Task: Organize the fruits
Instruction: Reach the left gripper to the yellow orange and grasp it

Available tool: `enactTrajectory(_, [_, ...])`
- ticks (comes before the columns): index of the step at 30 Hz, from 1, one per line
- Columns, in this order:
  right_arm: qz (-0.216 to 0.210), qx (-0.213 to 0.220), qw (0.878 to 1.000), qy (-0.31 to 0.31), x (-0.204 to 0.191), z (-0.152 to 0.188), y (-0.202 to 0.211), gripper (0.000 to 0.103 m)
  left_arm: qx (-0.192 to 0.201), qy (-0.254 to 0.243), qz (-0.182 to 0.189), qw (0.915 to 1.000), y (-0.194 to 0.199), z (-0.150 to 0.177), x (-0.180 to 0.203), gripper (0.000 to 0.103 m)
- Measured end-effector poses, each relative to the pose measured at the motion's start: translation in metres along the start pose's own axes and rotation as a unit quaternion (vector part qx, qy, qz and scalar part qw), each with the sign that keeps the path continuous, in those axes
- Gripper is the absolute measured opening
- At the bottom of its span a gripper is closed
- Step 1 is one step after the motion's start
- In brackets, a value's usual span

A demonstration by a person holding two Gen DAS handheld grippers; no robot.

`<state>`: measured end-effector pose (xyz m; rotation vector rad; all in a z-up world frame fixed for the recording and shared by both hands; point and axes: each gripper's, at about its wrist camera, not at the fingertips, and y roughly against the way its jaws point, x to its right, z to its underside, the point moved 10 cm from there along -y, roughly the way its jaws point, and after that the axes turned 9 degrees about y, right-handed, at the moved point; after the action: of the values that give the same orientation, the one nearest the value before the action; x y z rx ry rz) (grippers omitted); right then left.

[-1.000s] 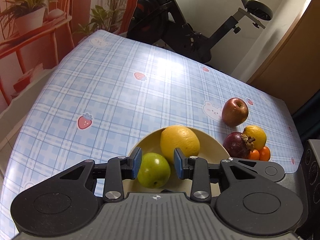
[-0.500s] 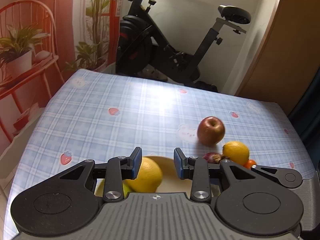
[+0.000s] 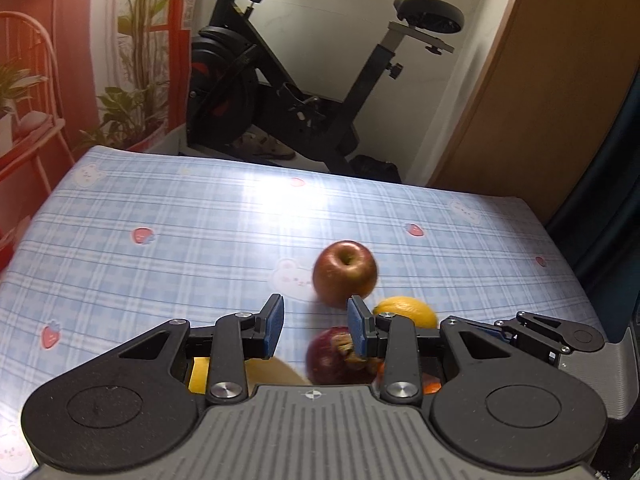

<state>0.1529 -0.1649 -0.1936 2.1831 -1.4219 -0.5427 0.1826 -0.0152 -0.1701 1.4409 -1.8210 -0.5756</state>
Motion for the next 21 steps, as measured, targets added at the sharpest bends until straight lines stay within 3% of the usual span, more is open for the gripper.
enactTrajectory(8, [0.004, -0.018, 1.000, -0.015, 0.030, 0.013, -0.005, 0.046, -0.037, -0.003, 0.026, 0.9990, -0.035, 0.004, 0.025, 0.037])
enactTrajectory(21, [-0.025, -0.025, 0.999, -0.010, 0.028, 0.014, -0.024, 0.052, -0.097, 0.026, 0.058, 0.9933, -0.076, 0.014, 0.043, 0.037])
